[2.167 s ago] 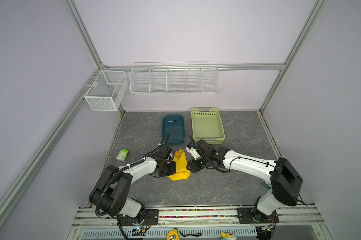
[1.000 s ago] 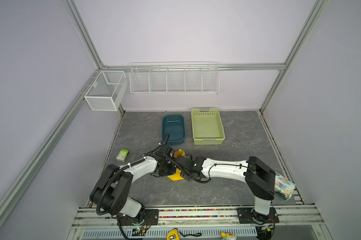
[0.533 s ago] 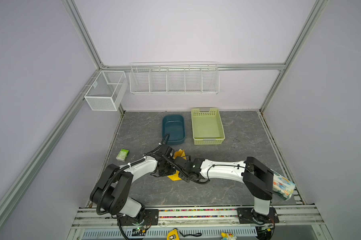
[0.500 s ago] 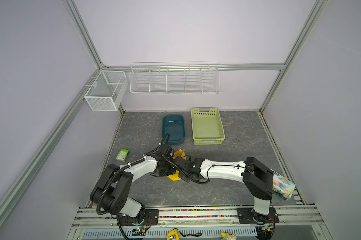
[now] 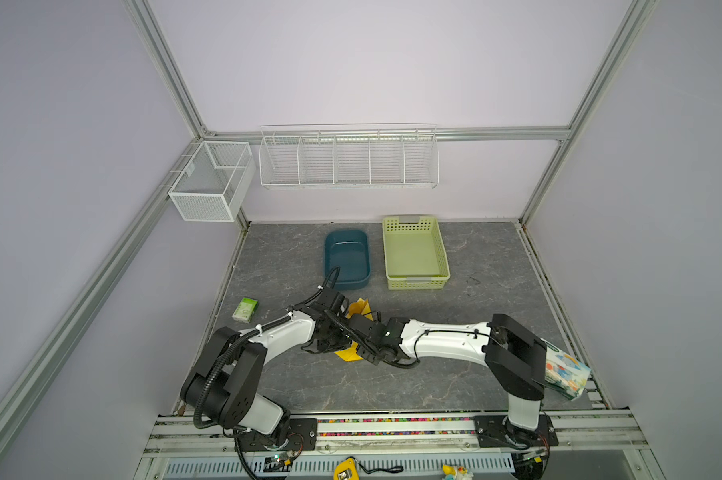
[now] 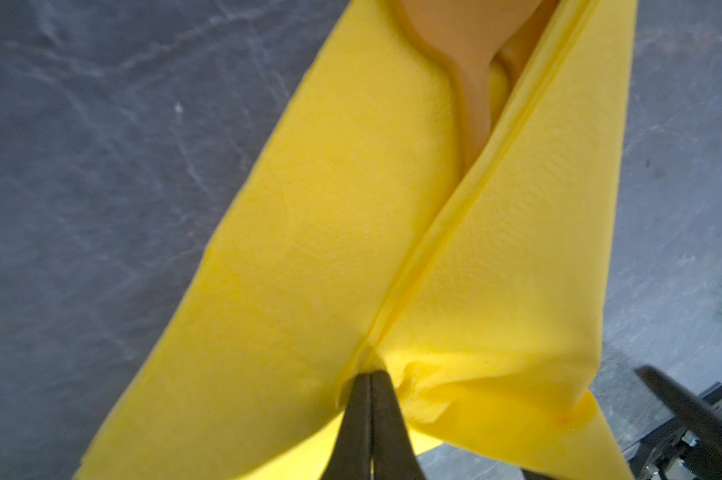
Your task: Place the utensils on the paper napkin and roll it up
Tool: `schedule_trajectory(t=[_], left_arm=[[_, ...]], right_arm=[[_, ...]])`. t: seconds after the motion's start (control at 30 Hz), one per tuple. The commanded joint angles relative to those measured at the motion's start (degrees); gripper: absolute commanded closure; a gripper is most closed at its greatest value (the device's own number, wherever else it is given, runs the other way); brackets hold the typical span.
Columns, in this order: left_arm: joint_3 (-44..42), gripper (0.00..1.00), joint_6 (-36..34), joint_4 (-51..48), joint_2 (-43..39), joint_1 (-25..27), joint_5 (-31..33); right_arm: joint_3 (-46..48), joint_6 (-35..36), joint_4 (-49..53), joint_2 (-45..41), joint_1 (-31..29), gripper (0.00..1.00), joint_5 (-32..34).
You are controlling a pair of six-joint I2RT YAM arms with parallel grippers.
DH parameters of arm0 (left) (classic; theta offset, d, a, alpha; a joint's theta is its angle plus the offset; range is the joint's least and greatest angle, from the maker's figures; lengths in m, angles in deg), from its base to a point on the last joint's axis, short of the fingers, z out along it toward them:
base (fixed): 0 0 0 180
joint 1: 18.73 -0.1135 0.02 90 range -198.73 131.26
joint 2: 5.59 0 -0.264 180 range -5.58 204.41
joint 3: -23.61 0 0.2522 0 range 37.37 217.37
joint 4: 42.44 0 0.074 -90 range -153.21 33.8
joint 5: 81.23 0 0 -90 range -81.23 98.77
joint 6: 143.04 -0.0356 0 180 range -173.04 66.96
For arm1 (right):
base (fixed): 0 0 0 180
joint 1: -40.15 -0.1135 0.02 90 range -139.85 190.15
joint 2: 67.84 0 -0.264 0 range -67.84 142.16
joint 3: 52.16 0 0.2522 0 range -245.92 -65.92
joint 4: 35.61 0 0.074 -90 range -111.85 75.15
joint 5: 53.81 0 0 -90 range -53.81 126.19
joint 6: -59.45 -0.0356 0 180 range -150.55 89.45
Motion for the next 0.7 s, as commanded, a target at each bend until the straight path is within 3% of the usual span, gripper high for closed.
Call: schedule_trajectory(t=[0.0,0.23,0.4,0.67], left_arm=[[-0.71,1.0,-0.88,-2.24,2.27,-0.05,2.71],[-1.4,1.0,-0.88,-1.81,1.7,-0.06,2.32],[-2.12,1.0,-0.79,-0.86,1.61,-0.07,1.23],[-2.3,1.0,-0.88,-0.51,1.61,-0.03,0.47]], right_arm=[[3.76,2.46,3.12,0.23,0.05,0.52,-3.5],[10.37,-0.19,-3.64,-6.79,0.62,0.54,-0.72],[16.91,-1.64,-11.04,-12.35,1.87,0.54,-4.17],[21.94,2.2,-20.77,-13.61,1.98,0.53,-6.8]])
